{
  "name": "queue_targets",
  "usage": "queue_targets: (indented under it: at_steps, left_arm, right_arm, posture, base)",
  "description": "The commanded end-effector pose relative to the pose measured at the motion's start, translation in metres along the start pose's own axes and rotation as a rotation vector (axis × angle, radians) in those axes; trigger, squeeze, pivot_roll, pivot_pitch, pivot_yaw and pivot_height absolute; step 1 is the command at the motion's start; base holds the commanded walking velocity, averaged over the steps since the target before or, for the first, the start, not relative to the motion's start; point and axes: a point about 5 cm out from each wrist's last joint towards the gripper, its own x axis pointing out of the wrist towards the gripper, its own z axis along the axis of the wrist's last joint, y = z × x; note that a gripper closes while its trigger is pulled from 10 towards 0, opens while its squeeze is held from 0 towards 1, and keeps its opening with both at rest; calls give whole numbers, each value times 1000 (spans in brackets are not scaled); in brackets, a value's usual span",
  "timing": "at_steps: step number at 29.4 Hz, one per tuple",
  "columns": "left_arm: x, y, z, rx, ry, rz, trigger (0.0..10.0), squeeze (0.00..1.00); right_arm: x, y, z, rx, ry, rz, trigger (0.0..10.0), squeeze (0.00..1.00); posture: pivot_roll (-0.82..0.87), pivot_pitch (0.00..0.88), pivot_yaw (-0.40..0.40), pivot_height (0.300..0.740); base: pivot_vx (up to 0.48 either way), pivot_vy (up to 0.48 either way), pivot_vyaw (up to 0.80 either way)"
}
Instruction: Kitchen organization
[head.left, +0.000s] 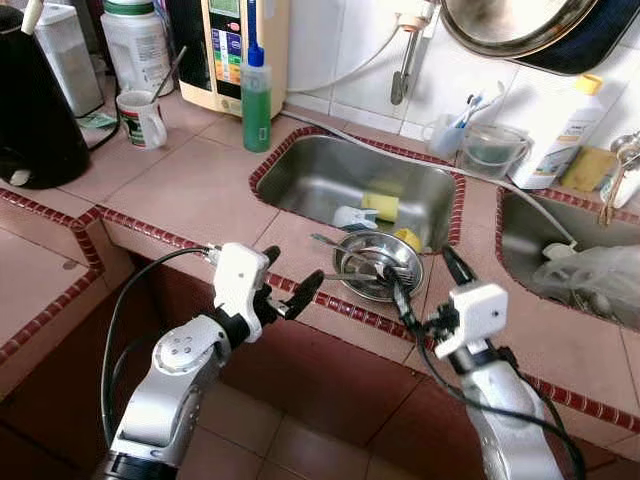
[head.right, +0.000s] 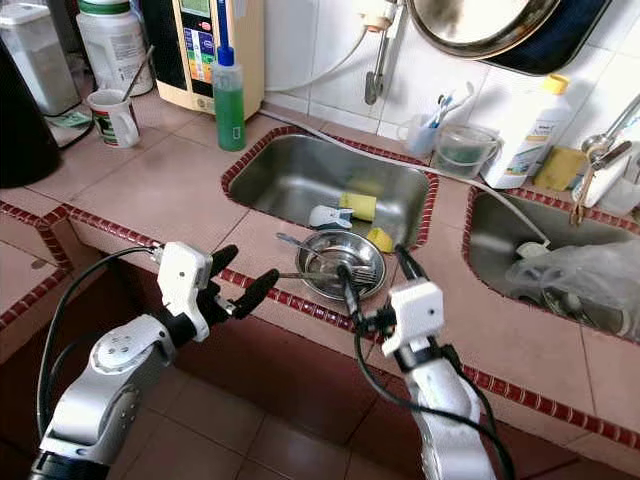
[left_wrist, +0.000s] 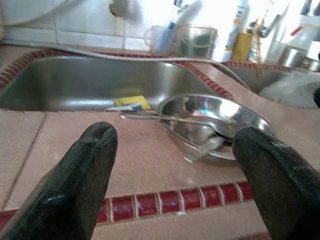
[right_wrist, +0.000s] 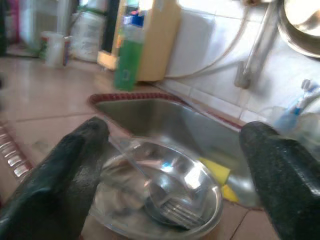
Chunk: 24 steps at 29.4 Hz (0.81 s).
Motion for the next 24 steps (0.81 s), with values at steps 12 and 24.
queue_targets:
  at_steps: [12, 24]
  left_arm:
    - [-6, 1, -7, 9, 60, -42, 10000, 0]
    - [11, 4, -17, 13, 118, -36, 10000, 0]
  right_arm:
    - [-29, 6, -4, -32, 62, 105, 10000, 0]
    - [-45, 12, -6, -3, 110, 180, 10000, 0]
  posture:
    - [87, 0, -53, 740]
    - [62, 0, -46, 740]
  base:
    - [0, 0, 0]
    - [0, 0, 0]
